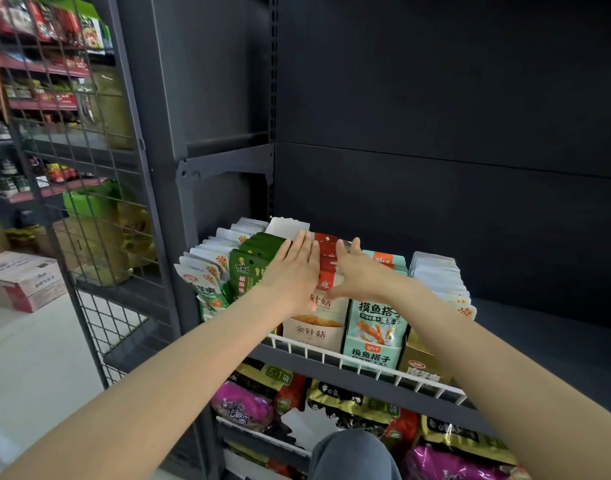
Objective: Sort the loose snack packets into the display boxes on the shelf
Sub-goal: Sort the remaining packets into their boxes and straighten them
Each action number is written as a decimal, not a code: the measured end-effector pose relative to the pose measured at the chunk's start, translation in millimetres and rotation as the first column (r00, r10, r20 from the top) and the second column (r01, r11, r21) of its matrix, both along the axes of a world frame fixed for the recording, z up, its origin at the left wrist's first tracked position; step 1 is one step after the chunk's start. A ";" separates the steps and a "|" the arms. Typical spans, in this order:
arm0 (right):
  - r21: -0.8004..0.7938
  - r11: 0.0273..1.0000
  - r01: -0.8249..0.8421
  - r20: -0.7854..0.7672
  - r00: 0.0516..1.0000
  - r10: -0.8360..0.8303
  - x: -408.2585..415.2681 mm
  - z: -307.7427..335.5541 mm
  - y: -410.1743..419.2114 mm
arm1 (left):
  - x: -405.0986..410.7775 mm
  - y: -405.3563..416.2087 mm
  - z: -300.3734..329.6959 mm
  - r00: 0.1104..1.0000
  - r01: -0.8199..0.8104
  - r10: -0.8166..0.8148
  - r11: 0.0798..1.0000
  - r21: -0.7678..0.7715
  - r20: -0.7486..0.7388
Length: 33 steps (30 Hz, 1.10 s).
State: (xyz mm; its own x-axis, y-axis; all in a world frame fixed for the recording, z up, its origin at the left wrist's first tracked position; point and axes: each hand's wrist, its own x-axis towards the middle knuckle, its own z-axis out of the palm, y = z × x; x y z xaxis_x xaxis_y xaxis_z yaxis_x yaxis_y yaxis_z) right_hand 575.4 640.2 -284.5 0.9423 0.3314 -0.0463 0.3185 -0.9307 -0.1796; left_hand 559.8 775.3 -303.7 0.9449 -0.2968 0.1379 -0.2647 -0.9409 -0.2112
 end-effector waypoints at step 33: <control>-0.180 0.983 -0.032 0.030 0.999 0.038 -1.6 3.8 -12.2 | 3.8 0.3 7.8 0.984 0.174 -0.174 0.985 -0.010 -0.048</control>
State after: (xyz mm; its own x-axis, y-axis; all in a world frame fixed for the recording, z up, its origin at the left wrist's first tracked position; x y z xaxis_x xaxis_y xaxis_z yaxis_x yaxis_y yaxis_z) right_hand 573.8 628.0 -280.7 0.9324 0.3532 -0.0767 0.3543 -0.9351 0.0011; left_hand 563.6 775.6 -295.9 0.8846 -0.4565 0.0953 -0.4341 -0.8807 -0.1893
